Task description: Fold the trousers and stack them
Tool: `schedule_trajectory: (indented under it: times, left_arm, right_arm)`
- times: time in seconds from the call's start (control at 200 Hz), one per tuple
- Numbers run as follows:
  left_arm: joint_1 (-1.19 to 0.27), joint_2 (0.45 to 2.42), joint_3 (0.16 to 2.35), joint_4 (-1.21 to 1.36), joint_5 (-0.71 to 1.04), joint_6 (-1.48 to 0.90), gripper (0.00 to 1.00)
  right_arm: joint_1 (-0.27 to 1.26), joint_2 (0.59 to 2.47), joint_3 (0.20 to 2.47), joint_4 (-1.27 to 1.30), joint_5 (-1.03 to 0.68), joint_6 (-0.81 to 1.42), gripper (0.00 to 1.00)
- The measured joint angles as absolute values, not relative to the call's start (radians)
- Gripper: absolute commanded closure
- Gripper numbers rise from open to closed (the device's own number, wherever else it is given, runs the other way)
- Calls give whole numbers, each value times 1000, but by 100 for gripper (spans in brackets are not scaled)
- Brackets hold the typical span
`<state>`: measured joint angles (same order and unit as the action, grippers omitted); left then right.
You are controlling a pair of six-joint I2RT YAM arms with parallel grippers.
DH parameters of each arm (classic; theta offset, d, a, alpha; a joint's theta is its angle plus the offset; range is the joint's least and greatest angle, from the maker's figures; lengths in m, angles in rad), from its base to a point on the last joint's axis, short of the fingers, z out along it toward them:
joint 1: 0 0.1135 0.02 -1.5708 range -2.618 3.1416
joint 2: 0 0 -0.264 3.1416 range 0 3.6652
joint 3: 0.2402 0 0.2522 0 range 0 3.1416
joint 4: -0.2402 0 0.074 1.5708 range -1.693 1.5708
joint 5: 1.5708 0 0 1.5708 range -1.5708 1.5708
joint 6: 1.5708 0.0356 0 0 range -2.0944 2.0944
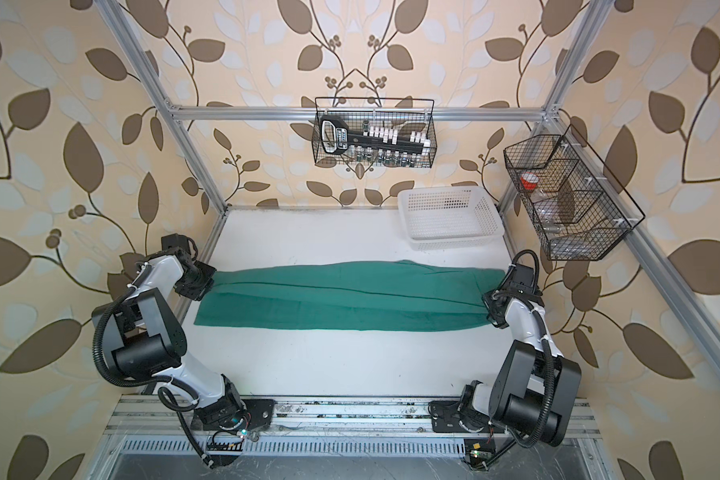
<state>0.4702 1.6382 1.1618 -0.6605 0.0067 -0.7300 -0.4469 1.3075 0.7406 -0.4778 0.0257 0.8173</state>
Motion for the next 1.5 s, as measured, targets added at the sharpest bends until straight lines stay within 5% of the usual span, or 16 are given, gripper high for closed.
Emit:
schedule_trajectory:
  times: [0.49, 0.73, 0.88, 0.99, 1.29, 1.499]
  left_arm:
    - [480, 1571, 1015, -633, -13, -801, 99]
    - [479, 1518, 971, -641, -48, -812, 88]
    - [480, 1492, 971, -660, -72, -821, 73]
    - [480, 1451, 971, -681, -91, -815, 72]
    - [479, 1332, 971, -719, -88, -807, 51]
    - [358, 1291, 972, -726, -38, -791, 49]
  right_arm:
    - [-481, 1413, 687, -384, 53, 786, 75]
    - [-485, 1399, 684, -381, 64, 781, 50]
    - [-485, 1340, 685, -412, 90, 779, 44]
    - [-476, 1288, 689, -437, 109, 781, 41]
    - [-268, 1151, 727, -506, 163, 794, 37]
    - [-13, 1078, 727, -451, 130, 759, 36]
